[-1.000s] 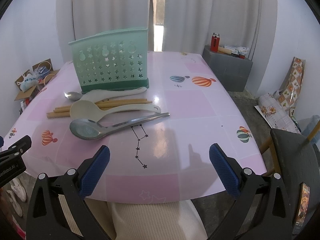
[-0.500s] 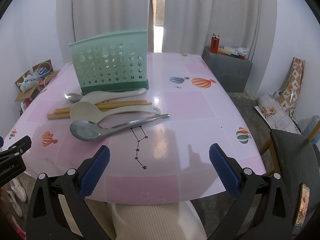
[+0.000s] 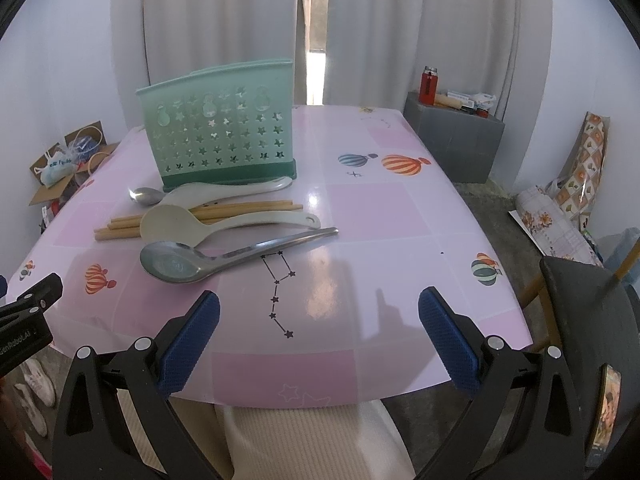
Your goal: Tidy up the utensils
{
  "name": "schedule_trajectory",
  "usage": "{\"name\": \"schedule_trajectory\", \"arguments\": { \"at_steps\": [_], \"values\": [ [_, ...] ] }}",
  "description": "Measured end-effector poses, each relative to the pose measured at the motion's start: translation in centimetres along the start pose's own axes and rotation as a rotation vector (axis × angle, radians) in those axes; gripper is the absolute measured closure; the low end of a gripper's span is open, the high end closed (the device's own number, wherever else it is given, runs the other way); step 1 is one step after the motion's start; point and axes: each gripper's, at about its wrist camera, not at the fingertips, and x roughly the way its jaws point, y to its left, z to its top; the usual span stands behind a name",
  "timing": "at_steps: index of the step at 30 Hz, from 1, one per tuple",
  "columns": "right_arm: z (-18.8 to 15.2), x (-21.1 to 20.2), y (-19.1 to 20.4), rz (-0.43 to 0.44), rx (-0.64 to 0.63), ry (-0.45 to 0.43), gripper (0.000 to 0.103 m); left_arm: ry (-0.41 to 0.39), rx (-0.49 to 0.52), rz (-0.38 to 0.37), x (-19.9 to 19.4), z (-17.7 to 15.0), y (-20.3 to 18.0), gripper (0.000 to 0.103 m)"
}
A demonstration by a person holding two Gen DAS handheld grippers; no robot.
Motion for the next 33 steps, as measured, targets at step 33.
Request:
{"name": "schedule_trajectory", "arguments": {
  "at_steps": [33],
  "values": [
    [-0.9, 3.4, 0.8, 0.052, -0.015, 0.141, 0.006, 0.144, 0.062, -0.116, 6.7, 0.9, -1.0, 0.009]
  ]
}}
